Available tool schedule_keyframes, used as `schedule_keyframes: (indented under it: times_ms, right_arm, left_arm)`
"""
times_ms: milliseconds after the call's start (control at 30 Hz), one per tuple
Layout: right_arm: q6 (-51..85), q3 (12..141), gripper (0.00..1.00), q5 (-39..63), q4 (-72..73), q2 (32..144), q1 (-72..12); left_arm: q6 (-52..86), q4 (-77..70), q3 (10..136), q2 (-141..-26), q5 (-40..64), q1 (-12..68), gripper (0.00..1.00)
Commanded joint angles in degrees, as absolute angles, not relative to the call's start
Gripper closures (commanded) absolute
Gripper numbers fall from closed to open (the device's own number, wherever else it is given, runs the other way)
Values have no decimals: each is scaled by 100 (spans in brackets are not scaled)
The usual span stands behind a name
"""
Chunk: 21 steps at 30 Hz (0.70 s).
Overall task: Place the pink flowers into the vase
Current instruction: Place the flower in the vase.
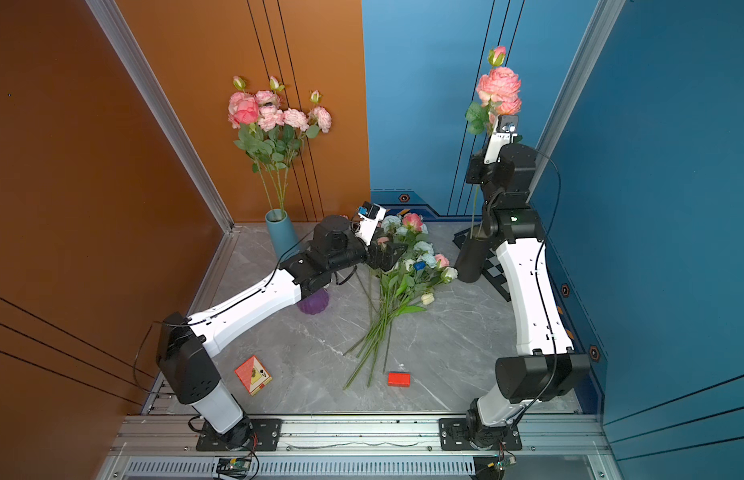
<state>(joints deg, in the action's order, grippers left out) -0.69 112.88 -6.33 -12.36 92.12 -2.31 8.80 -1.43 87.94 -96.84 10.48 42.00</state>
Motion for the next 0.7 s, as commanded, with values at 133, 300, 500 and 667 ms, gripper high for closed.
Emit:
schedule_keyframes:
  times_ms: [133, 300, 500, 667]
  right_arm:
    - [-203, 11683, 100, -700, -989, 9530, 53]
    - [2, 11344, 100, -180, -470, 9608, 316]
    - [337, 11194, 100, 15, -223, 9816, 526]
    - [483, 10375, 100, 149, 403, 9711, 545]
  left_arm:
    - [677, -20, 8708, -9475, 923, 4137, 1]
    - [659, -13, 8723, -9479, 916, 4140, 2]
    - [576, 115, 8732, -9466, 889, 4116, 1]
    - [581, 118, 8675, -9496, 845, 4109, 1]
